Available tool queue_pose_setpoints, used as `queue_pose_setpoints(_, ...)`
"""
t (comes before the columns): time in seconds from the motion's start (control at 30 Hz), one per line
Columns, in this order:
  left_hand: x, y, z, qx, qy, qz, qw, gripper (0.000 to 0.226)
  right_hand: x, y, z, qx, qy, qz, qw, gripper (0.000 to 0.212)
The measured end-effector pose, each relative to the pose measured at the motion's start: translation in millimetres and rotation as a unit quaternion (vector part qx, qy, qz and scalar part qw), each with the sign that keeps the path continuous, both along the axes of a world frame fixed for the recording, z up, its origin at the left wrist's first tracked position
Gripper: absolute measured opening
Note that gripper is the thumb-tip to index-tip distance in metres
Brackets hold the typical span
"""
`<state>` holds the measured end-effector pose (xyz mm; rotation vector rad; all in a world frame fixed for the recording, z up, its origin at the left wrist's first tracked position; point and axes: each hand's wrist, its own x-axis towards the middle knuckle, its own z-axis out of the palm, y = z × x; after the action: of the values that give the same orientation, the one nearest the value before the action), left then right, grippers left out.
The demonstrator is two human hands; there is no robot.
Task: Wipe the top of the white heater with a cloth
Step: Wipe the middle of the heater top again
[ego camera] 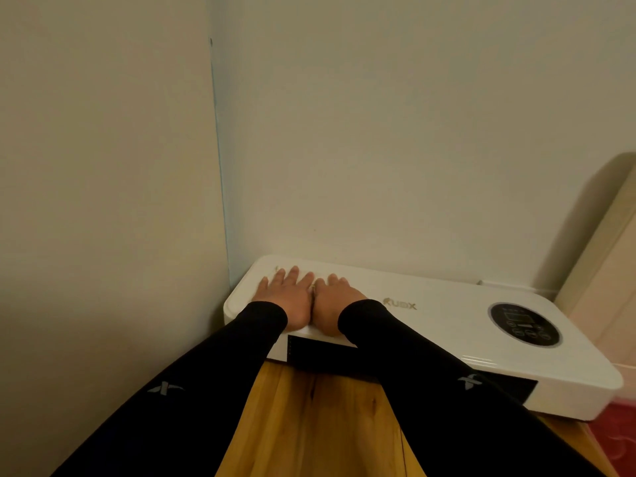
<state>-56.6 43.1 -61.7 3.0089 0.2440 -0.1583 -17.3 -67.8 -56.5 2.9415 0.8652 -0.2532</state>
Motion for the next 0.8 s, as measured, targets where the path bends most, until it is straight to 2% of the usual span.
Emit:
queue_pose_setpoints(0.23, -27, -16, 2, -0.007, 0.015, -0.003, 1.0, 0.063, -26, -20, -2, -0.013, 0.006, 0.002, 1.0, 0.07)
queue_pose_setpoints(0.8, -55, -57, 1, 0.002, 0.0, 0.003, 1.0, 0.062, -64, -62, 0, 0.068, 0.016, -0.03, 0.997, 0.073)
